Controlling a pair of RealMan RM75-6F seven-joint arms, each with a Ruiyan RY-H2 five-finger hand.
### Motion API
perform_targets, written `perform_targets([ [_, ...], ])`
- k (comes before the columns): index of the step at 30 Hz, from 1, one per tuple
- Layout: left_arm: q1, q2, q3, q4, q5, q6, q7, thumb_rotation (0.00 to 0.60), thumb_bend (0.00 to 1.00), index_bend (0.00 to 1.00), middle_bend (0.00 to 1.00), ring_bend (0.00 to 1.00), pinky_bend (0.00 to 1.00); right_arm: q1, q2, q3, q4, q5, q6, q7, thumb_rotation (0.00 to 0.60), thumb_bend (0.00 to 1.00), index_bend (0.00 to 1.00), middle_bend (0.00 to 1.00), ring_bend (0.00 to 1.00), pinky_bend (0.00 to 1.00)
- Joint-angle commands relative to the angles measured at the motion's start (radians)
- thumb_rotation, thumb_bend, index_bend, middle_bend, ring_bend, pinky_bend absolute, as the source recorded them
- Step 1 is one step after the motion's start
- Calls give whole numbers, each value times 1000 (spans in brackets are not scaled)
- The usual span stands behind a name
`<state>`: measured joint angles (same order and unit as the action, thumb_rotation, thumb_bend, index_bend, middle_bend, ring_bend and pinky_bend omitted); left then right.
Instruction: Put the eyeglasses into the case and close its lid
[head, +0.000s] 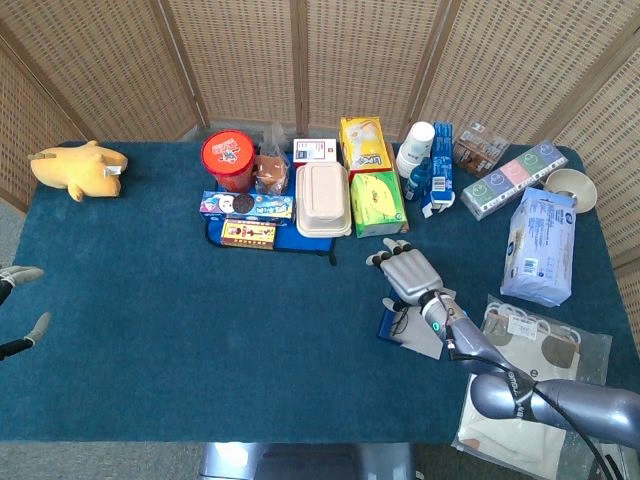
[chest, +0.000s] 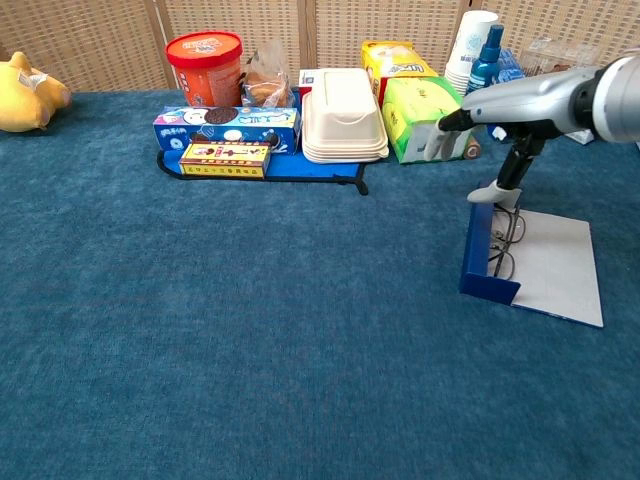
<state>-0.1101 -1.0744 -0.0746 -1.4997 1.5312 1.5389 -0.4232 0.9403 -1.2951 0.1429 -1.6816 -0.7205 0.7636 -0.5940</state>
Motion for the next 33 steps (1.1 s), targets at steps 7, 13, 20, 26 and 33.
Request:
perform_targets([
  [7,3,-3,3,3,-4,-4,2,600,309,248,284,209,95,74,-10,-54,34,74,-26,-58,478,314,216,241,12,124],
  [13,4,-6,3,4,-5,-4,1,600,310,247,284,210,94,141,4,-109,35,196,-32,-126,415,315,228,254,17,124],
  [20,1,-8,3,5,-1,-7,2,600,309,247,284,210,93,198,14,-165,25,320,-9,-173,357,313,241,267,21,124],
  [26,-3,-11,1,6,1,-7,1,600,309,247,284,210,92,225,15,-207,20,388,26,-201,335,311,245,270,21,124],
  [33,-9,-15,0,6,5,-11,2,600,309,247,284,210,90,243,36,-236,-8,458,64,-218,314,306,245,271,21,124],
])
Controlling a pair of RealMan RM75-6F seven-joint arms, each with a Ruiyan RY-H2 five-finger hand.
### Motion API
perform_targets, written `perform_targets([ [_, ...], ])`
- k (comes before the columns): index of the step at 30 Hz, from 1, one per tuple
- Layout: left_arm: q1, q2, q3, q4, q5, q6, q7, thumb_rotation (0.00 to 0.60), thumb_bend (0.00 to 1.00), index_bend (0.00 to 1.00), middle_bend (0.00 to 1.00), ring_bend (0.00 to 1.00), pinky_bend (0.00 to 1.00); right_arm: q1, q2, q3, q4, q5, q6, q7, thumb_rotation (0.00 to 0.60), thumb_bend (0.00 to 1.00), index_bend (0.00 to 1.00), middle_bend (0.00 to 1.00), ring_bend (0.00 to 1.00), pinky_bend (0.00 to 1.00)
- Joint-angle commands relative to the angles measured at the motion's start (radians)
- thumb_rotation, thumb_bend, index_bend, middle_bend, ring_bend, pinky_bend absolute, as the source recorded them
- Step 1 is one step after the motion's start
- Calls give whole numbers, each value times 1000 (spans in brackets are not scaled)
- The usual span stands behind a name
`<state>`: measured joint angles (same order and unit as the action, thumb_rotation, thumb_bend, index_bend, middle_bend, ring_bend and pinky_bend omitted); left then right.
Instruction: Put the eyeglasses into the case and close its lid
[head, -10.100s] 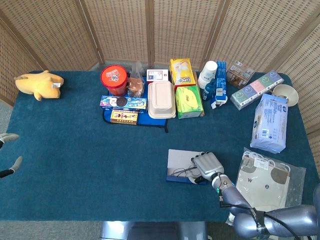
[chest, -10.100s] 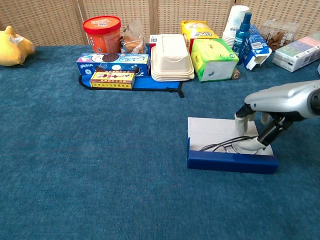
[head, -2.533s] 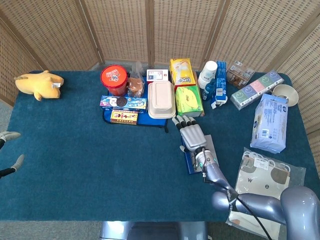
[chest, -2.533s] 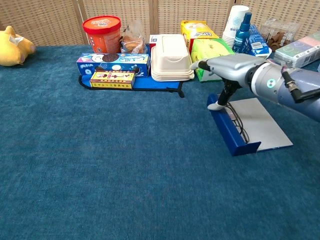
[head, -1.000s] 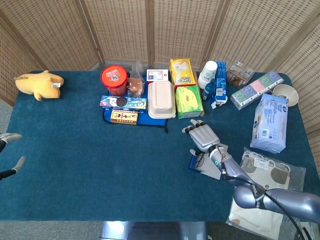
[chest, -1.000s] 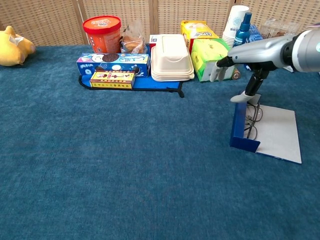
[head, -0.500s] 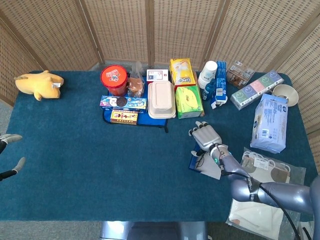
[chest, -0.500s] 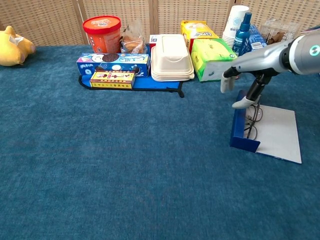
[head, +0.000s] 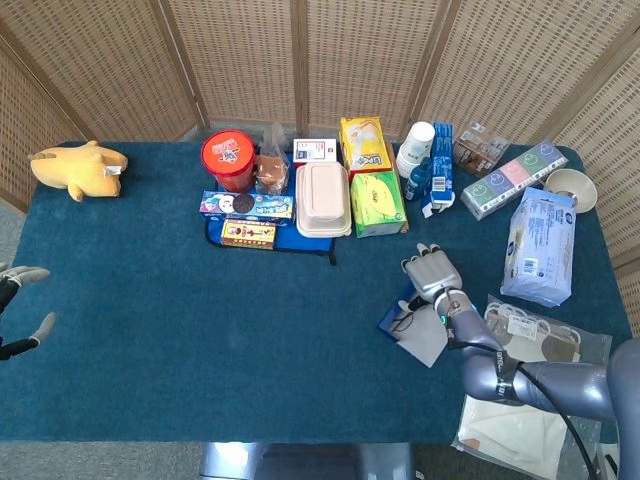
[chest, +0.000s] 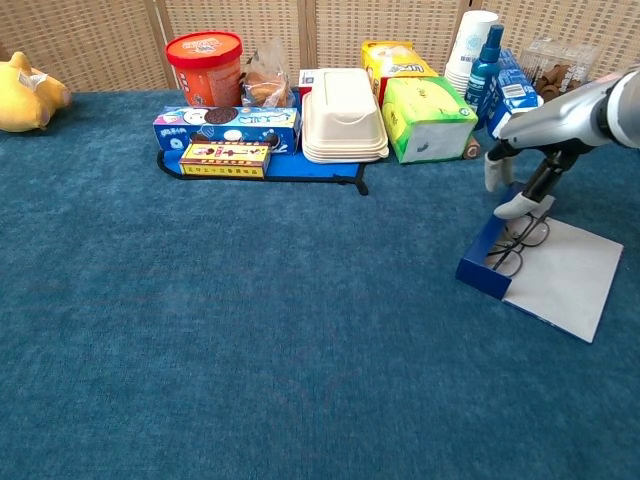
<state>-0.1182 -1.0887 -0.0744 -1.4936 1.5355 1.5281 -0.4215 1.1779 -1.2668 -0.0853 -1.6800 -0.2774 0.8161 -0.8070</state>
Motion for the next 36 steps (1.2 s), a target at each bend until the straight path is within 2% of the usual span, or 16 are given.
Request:
perform_targets([
  [1,-2,-1,0,-1,2,-1,0,600,309,247,284,210,90,6,11,-12,-13,21,16,-6,310,306,246,271,21,124],
  [15,-14,-7,0,-4,13,-6,4,600,309,244,284,210,80,-16,58,-36,-68,59,55,23,284,303,249,279,23,127],
  [23,-18,-4,-1,-13,17,-4,12,600,309,244,284,210,80,-80,113,8,-109,-78,99,132,285,303,247,279,31,126],
  [36,-21,-5,-1,-21,11,-9,26,600,309,244,284,210,80,-106,122,-31,-50,-55,71,106,283,305,253,281,31,126],
])
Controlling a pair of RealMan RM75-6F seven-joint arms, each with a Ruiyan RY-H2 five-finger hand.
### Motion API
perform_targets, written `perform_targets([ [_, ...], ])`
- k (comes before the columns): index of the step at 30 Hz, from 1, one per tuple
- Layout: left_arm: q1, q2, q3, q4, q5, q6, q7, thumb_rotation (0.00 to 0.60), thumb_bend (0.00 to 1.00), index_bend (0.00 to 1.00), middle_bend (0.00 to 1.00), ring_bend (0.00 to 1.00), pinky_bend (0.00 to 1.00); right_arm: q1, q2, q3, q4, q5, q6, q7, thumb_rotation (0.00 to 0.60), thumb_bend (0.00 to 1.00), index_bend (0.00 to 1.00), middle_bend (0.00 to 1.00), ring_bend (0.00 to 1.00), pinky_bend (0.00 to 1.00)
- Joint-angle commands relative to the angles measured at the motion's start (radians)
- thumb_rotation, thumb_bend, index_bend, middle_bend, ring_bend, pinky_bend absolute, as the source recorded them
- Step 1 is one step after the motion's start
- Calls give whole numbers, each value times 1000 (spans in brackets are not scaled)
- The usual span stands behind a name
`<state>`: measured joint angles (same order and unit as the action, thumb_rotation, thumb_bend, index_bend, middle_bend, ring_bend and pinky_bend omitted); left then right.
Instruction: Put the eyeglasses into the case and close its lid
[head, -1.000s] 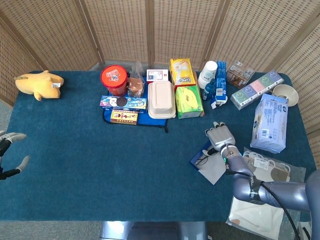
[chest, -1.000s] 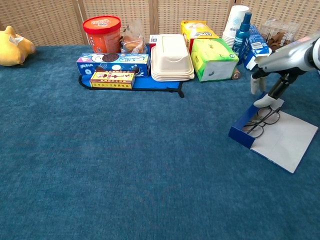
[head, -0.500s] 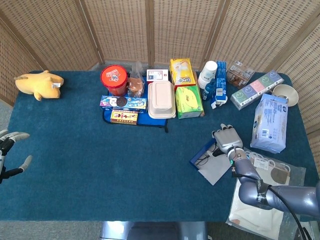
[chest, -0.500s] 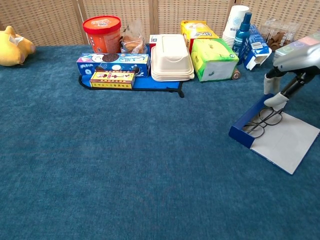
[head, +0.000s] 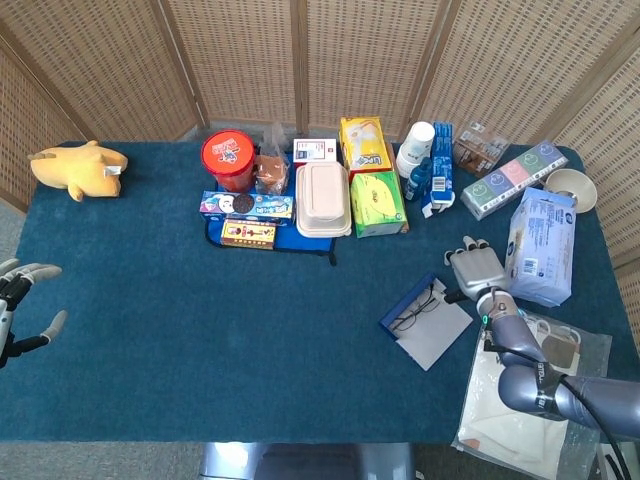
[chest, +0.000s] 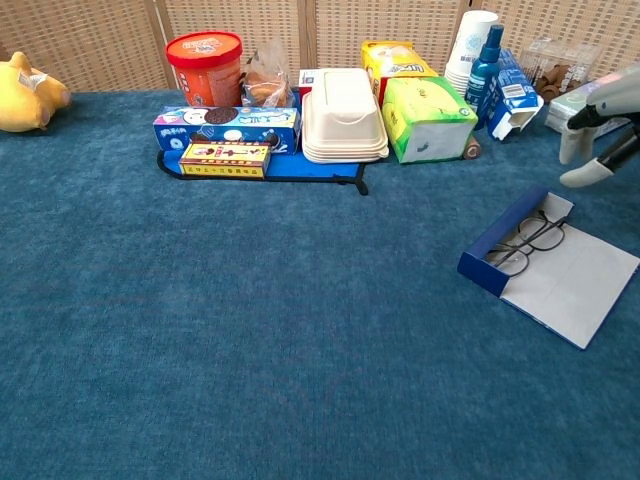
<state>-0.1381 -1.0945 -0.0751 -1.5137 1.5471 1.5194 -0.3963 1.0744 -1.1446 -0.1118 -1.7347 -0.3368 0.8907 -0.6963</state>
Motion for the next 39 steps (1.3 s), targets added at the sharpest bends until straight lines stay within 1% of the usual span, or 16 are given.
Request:
perform_targets([
  [1,-2,1,-1,-2,0,-1,2,600,310,244,284,210,80,-3,0,-7,7,5,-5,-7,283,305,254,282,31,127],
  [10,-3,2,0,-6,1,-2,6,600,309,244,284,210,79,-2,-1,-38,23,39,-46,-39,285,306,261,287,32,127],
  [16,1,2,3,-10,3,5,7,600,309,243,284,210,79,10,-7,-37,-3,19,-71,-48,286,305,264,288,33,126],
  [25,10,4,5,-5,3,19,-2,600,309,244,284,210,79,27,-23,-31,-29,5,-59,-55,285,306,267,292,36,127],
  [33,12,-2,8,7,4,20,-13,600,308,244,283,210,79,55,-21,-32,-130,-2,-6,-92,258,304,267,294,39,129],
  [39,13,-3,8,13,4,22,-19,600,310,243,283,210,79,61,-23,-24,-165,-22,24,-96,254,302,267,294,38,130],
])
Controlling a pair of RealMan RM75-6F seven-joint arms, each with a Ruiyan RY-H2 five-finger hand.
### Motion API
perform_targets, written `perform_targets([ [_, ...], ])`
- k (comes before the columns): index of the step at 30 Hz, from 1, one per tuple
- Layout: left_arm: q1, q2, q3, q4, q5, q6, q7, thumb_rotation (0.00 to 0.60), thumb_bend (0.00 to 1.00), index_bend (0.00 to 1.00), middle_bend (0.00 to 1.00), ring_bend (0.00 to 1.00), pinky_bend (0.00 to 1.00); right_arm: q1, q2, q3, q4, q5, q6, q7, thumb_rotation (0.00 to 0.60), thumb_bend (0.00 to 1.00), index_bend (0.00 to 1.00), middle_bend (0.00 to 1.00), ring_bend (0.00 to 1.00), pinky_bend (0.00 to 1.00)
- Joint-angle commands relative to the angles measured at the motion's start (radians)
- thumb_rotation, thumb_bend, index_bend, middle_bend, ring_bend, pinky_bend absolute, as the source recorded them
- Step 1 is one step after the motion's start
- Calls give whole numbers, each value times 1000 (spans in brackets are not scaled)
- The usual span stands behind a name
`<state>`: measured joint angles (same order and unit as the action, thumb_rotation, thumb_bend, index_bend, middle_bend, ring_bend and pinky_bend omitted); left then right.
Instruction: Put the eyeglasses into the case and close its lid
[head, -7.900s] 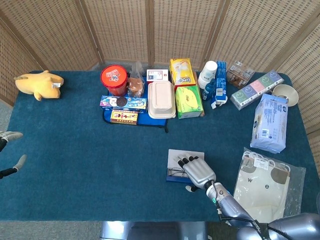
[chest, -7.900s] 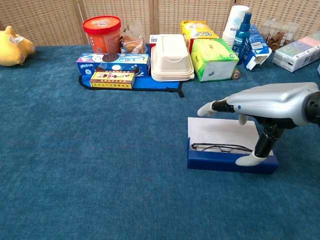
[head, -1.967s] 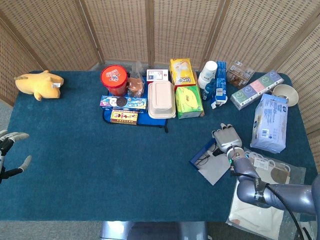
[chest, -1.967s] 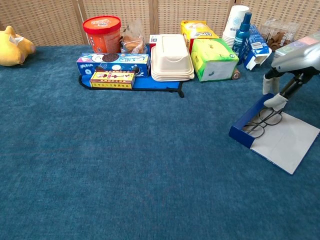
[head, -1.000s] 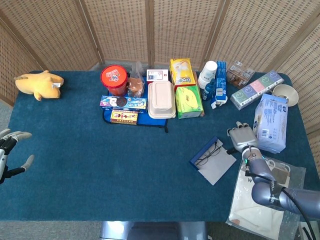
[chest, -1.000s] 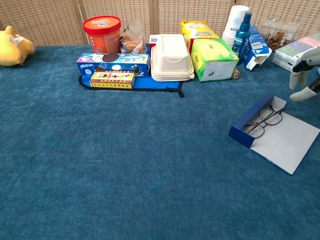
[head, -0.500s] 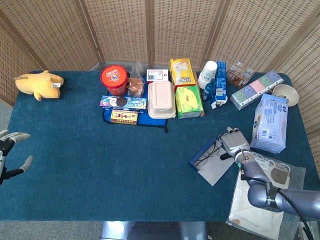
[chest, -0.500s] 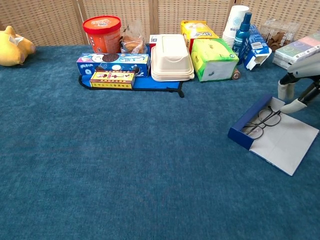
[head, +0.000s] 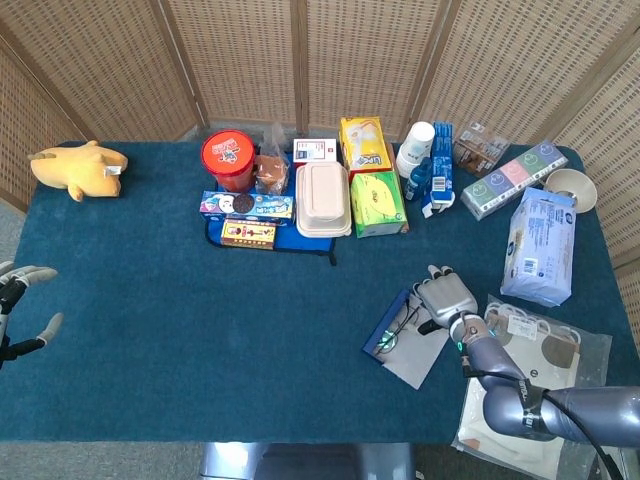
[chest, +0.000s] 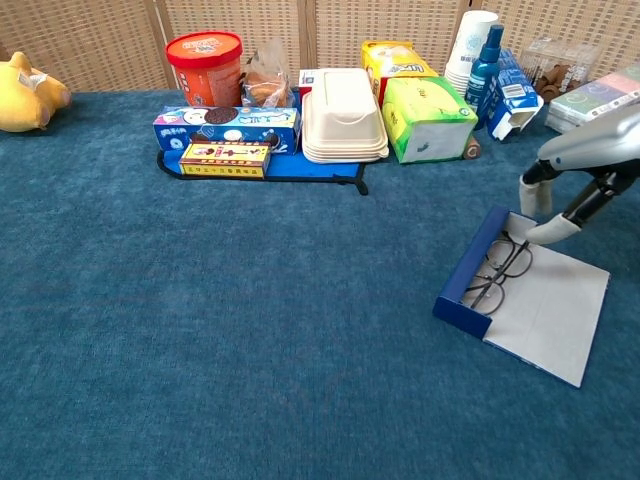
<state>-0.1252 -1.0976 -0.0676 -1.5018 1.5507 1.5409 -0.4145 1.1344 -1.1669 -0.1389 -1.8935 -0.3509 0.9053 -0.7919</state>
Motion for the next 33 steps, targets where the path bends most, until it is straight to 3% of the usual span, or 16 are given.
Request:
perform_targets([
  [1,1,0,0,2,-1,1,-1,600,309,244,284,210,79,-1,-1,7,-7,-13,15,4,253,302,267,294,39,130],
  [9,5,-2,1,5,-3,4,-5,600,309,243,284,210,77,-19,10,35,-33,-83,48,34,258,295,263,293,38,130],
  [19,10,-2,1,12,-3,11,-12,600,309,243,284,209,77,15,-45,49,-55,-102,38,-14,257,287,261,293,39,131],
  [33,22,-2,4,29,-3,23,-33,600,309,243,284,209,76,75,-124,28,14,42,78,-111,256,283,257,290,38,131],
])
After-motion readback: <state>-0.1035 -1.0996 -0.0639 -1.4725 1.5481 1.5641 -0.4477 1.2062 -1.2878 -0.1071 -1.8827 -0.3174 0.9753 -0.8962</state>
